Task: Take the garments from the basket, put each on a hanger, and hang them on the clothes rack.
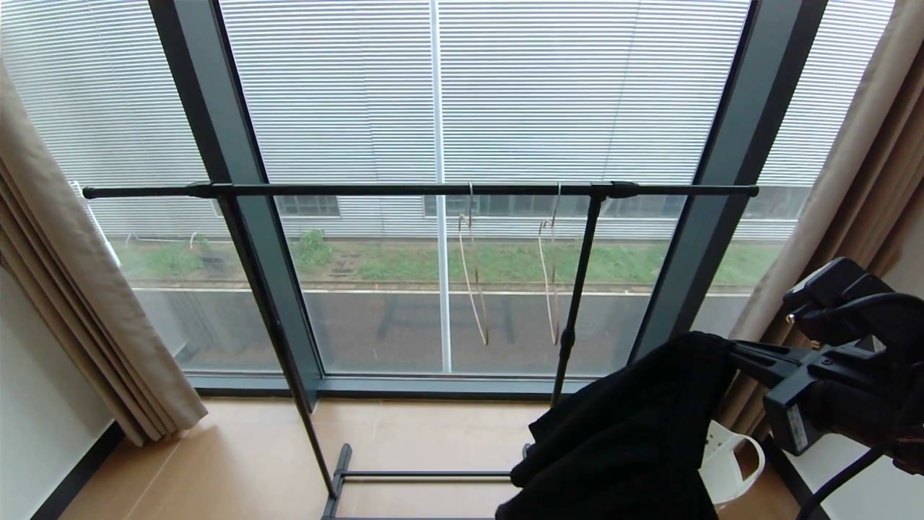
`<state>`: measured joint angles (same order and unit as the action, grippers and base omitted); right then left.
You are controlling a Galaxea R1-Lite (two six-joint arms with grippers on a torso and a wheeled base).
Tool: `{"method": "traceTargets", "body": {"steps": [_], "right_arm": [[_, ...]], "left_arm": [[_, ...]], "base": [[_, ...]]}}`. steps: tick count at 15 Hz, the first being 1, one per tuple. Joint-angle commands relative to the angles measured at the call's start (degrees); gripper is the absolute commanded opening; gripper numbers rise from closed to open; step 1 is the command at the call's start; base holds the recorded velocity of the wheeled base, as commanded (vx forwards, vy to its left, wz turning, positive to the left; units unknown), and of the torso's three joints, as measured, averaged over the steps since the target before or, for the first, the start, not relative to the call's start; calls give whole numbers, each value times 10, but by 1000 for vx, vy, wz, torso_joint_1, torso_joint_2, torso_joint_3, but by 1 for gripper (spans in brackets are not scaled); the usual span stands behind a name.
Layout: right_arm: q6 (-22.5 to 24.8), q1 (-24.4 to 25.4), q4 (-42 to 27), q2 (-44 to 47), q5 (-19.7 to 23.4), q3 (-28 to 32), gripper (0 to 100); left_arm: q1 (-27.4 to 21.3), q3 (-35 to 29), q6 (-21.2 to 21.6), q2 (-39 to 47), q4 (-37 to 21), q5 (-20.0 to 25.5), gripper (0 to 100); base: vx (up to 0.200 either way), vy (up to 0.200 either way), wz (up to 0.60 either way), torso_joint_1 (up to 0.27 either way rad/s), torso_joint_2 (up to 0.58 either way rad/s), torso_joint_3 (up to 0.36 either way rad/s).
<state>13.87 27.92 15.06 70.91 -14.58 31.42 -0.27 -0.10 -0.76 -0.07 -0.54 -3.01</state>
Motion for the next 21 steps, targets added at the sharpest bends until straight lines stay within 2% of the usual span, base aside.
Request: {"method": "traceTargets", "body": {"steps": [1, 6, 12, 13, 15, 19, 21], "right_arm": [[0, 0, 1, 1, 0, 0, 0], [27, -1, 1, 0, 0, -9, 0], [29, 12, 0, -30, -6, -23, 0], [36, 14, -9, -44, -7, -27, 0], [79, 14, -13, -59, -13, -36, 0], [81, 21, -14, -47, -30, -32, 0], [91, 21, -14, -32, -39, -46, 0]], "left_arm": [[0, 0, 0, 1, 1, -1, 100], [0, 1, 0, 1, 2, -1, 100], [0, 1, 15, 1, 0, -3, 100], [1, 1, 16, 1, 0, -1, 100], [1, 1, 17, 1, 0, -1, 100], [-2, -1, 15, 2, -4, 4, 100], [-3, -1, 16, 100, -4, 13, 100]], "base": [[0, 0, 0, 0, 0, 0], [0, 0, 0, 0, 0, 0], [0, 0, 0, 0, 0, 0], [0, 0, 0, 0, 0, 0], [0, 0, 0, 0, 0, 0], [0, 0, 0, 0, 0, 0], [0, 0, 0, 0, 0, 0]]}}
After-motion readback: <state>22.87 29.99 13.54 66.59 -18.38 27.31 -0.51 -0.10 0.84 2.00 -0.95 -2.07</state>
